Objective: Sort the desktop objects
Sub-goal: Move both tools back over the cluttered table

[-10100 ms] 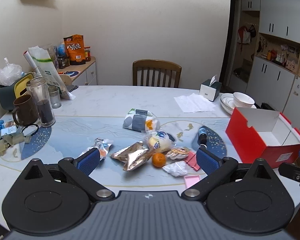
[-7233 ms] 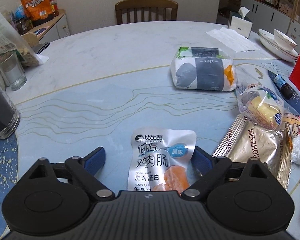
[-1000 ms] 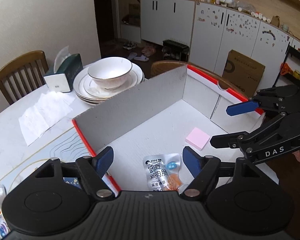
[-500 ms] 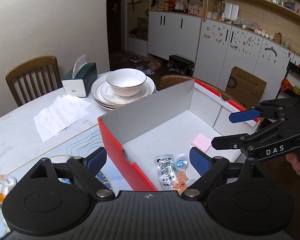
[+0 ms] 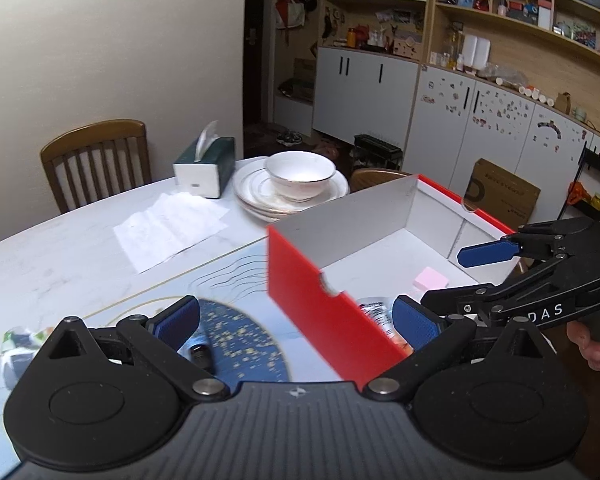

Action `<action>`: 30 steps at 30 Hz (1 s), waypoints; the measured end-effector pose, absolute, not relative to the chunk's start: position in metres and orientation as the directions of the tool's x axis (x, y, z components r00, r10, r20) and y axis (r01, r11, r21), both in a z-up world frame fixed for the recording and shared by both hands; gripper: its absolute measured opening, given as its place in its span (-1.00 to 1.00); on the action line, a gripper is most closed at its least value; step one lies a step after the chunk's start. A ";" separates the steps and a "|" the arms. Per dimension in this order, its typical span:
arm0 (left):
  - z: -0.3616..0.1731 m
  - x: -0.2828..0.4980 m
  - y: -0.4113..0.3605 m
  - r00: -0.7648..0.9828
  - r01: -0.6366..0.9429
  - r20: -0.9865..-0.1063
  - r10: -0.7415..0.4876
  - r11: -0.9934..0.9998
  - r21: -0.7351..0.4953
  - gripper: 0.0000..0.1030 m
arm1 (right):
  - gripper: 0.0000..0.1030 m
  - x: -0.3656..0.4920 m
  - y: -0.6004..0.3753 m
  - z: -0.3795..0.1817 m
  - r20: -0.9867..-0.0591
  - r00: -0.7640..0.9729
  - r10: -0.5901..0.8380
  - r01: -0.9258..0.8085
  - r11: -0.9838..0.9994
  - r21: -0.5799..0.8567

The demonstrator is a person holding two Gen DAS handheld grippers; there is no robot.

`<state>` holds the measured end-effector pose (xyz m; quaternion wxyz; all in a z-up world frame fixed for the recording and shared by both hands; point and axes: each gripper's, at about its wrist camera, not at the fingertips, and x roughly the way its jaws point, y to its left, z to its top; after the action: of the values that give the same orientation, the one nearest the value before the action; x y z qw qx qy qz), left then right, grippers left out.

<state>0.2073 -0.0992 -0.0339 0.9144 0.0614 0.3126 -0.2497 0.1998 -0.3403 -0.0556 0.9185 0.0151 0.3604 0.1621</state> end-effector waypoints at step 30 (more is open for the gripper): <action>-0.067 0.172 0.064 0.712 0.403 -0.618 -0.334 0.915 -0.030 1.00 | 0.59 0.182 -0.198 -0.069 -0.687 0.655 0.315 -0.329 0.937 0.116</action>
<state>0.1718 0.0643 -0.0669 0.9236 0.0535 0.3230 -0.1993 0.1818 -0.1984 -0.0687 0.9097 -0.0095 0.3756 0.1770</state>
